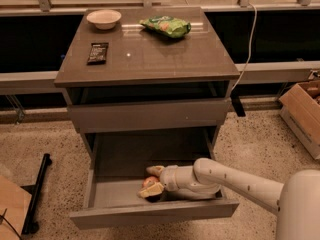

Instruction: Pick apple from middle drawer and place on counter

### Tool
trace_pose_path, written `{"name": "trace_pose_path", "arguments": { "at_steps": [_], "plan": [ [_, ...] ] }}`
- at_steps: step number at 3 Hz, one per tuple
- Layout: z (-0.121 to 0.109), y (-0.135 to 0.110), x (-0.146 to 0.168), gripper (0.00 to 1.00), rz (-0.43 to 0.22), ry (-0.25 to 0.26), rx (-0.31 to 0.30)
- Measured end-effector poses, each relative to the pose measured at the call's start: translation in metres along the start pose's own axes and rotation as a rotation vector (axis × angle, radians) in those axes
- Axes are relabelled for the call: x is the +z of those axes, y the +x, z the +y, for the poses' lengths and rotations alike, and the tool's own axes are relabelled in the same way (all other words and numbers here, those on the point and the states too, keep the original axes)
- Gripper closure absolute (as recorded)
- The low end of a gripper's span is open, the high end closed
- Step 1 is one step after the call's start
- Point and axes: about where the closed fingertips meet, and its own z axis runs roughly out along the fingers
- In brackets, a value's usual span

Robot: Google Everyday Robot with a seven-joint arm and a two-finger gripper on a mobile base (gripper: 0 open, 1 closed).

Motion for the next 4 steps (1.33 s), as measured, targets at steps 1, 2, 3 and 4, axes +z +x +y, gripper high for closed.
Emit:
{"name": "trace_pose_path", "arguments": {
  "at_steps": [1, 2, 3, 4],
  "plan": [
    [0.000, 0.000, 0.000, 0.00, 0.000, 0.001, 0.000],
    [-0.001, 0.006, 0.003, 0.00, 0.022, 0.014, -0.008],
    [-0.004, 0.016, 0.005, 0.00, 0.049, 0.038, -0.012],
    [-0.009, 0.032, 0.006, 0.01, 0.083, 0.070, 0.003]
  ]
}}
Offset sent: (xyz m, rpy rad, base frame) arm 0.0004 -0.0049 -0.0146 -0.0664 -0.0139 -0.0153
